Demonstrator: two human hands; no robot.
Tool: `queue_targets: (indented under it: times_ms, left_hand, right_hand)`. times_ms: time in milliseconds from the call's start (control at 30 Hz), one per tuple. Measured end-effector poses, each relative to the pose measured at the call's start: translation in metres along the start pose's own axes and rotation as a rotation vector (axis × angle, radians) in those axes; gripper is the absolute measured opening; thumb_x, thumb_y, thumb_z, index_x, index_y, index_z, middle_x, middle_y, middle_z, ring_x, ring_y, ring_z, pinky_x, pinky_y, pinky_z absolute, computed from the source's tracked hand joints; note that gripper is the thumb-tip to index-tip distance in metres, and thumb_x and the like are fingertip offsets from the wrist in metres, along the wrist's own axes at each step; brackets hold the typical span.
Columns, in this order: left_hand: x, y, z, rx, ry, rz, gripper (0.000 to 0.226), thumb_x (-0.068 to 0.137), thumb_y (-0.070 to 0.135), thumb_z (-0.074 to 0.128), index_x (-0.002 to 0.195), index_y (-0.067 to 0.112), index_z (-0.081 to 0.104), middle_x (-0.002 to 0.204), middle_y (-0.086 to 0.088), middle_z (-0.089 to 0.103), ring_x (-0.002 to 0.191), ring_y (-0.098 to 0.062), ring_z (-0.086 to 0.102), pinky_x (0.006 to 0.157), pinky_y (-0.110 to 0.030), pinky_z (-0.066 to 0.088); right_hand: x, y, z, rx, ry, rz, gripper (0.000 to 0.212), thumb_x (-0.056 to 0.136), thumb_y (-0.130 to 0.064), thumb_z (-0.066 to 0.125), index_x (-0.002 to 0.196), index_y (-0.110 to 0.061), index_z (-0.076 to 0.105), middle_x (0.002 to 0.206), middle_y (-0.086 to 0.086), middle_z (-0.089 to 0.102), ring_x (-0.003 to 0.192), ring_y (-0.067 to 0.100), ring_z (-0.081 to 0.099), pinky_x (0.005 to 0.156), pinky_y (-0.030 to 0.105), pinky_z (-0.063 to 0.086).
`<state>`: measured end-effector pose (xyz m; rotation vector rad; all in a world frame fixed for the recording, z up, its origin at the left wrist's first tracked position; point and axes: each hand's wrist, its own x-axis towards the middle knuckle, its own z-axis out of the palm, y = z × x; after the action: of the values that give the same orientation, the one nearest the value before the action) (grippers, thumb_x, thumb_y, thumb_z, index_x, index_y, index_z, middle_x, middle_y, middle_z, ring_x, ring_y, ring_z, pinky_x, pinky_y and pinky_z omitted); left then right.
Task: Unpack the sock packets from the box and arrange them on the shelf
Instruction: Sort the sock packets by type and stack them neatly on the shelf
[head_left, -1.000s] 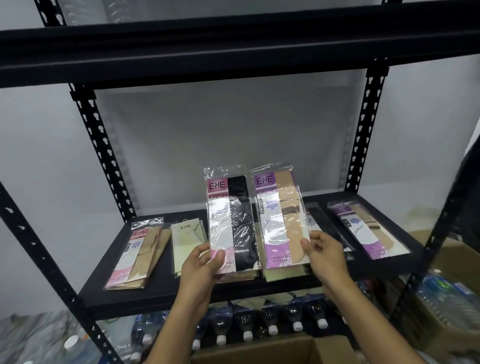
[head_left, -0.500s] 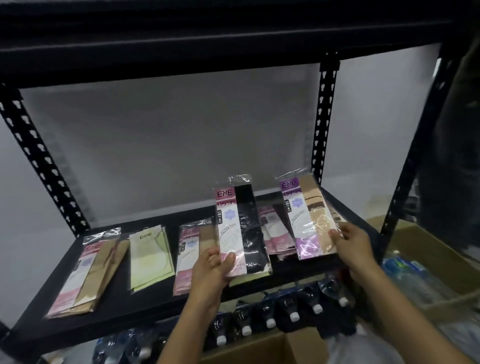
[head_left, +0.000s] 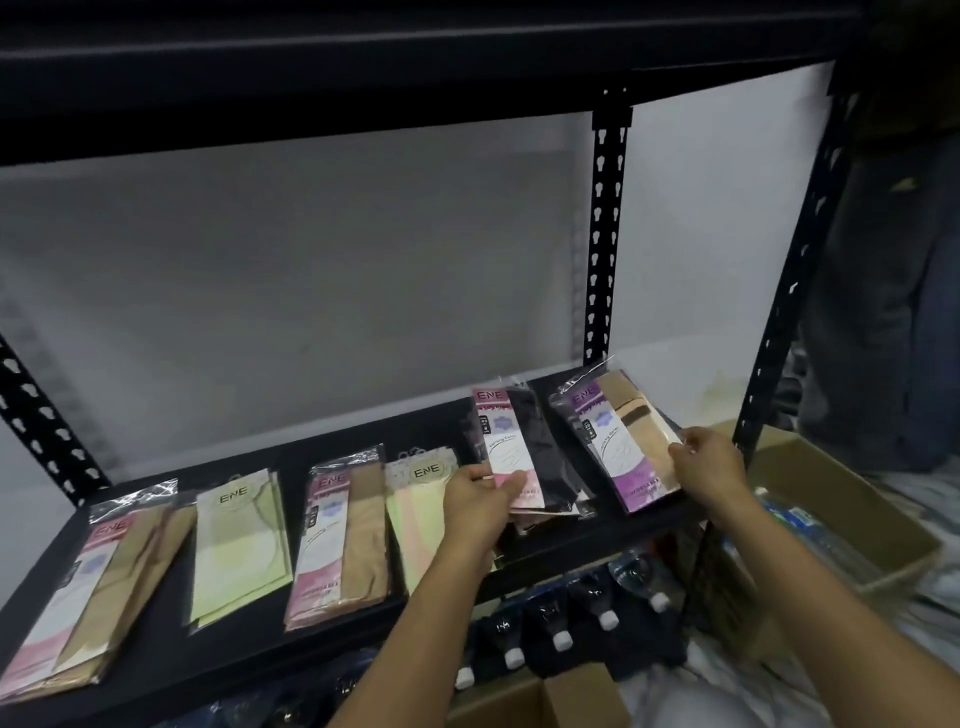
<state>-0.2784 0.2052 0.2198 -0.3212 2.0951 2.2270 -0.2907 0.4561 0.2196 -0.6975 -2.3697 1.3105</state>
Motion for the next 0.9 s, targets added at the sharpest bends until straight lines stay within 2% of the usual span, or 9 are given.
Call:
queue_targets:
  times_ms: [133,267,333,400,533,633,733,800,900]
  left_hand:
    - [0.014,0.003,0.013,0.117,0.045,-0.004,0.035,0.079,0.016,0.080,0.105,0.009,0.058,0.094,-0.008,0.074,0.080,-0.021,0.074,0.080,-0.042,0.060]
    - [0.016,0.005,0.019,0.363,0.115,0.117,0.029,0.079,0.026,0.079,0.092,0.011,0.057,0.091,-0.003,0.069,0.076,-0.017,0.070,0.074,-0.038,0.060]
    - [0.014,0.006,0.021,0.545,0.130,0.183,0.027,0.081,0.033,0.075,0.085,0.016,0.054,0.082,0.005,0.062,0.073,-0.009,0.061,0.066,-0.028,0.051]
    - [0.014,0.004,0.022,0.660,0.113,0.203,0.026,0.083,0.037,0.071,0.082,0.017,0.055,0.081,0.005,0.060,0.069,-0.007,0.056,0.060,-0.025,0.044]
    - [0.013,-0.001,0.025,0.786,0.108,0.196,0.046,0.082,0.046,0.066,0.109,0.010,0.062,0.106,-0.006,0.068,0.089,-0.021,0.066,0.075,-0.033,0.056]
    - [0.012,0.000,0.026,0.794,0.096,0.177,0.052,0.086,0.042,0.065,0.122,0.006,0.054,0.114,-0.009,0.065,0.098,-0.025,0.065,0.074,-0.030,0.051]
    - [0.012,0.000,0.024,0.791,0.093,0.174,0.061,0.089,0.042,0.063,0.130,0.003,0.043,0.121,-0.012,0.062,0.106,-0.028,0.063,0.080,-0.032,0.051]
    - [0.009,0.001,0.022,0.754,0.073,0.184,0.062,0.090,0.043,0.061,0.132,0.004,0.038,0.123,-0.011,0.061,0.105,-0.026,0.062,0.079,-0.030,0.049]
    - [0.000,0.004,0.012,0.689,0.059,0.217,0.050,0.091,0.046,0.058,0.124,0.011,0.043,0.112,-0.005,0.064,0.092,-0.018,0.063,0.071,-0.026,0.046]
  right_hand:
    - [0.015,0.006,0.002,-0.063,-0.011,0.012,0.030,0.092,-0.010,0.055,0.119,0.002,0.060,0.118,0.021,0.064,0.108,0.034,0.059,0.088,0.032,0.043]
    - [0.020,0.011,0.003,-0.145,-0.018,-0.022,0.029,0.093,-0.009,0.052,0.117,0.004,0.060,0.116,0.023,0.063,0.108,0.036,0.058,0.085,0.032,0.042]
    - [0.023,0.013,0.005,-0.180,-0.016,-0.048,0.029,0.093,-0.008,0.052,0.118,0.005,0.059,0.116,0.024,0.063,0.108,0.036,0.057,0.082,0.030,0.040]
    - [0.026,0.016,0.007,-0.215,-0.006,-0.069,0.029,0.092,-0.007,0.054,0.117,0.004,0.060,0.114,0.023,0.063,0.105,0.036,0.058,0.083,0.033,0.043]
    - [0.028,0.022,0.012,-0.297,0.025,-0.164,0.022,0.086,-0.002,0.057,0.106,0.003,0.066,0.105,0.022,0.064,0.095,0.036,0.060,0.080,0.036,0.049]
    - [0.025,0.024,0.013,-0.352,0.031,-0.232,0.024,0.082,0.005,0.054,0.102,0.003,0.067,0.103,0.021,0.061,0.093,0.037,0.058,0.081,0.039,0.051]
    - [0.023,0.025,0.013,-0.329,0.033,-0.257,0.028,0.083,0.005,0.052,0.107,0.003,0.067,0.104,0.020,0.061,0.094,0.035,0.058,0.082,0.040,0.051]
    - [0.019,0.023,0.013,-0.287,0.033,-0.273,0.029,0.086,0.000,0.053,0.113,0.002,0.065,0.109,0.019,0.061,0.098,0.033,0.058,0.085,0.040,0.051]
    - [0.006,0.014,0.017,-0.201,0.050,-0.309,0.027,0.086,-0.005,0.058,0.113,0.000,0.064,0.114,0.016,0.061,0.104,0.031,0.059,0.090,0.037,0.048]
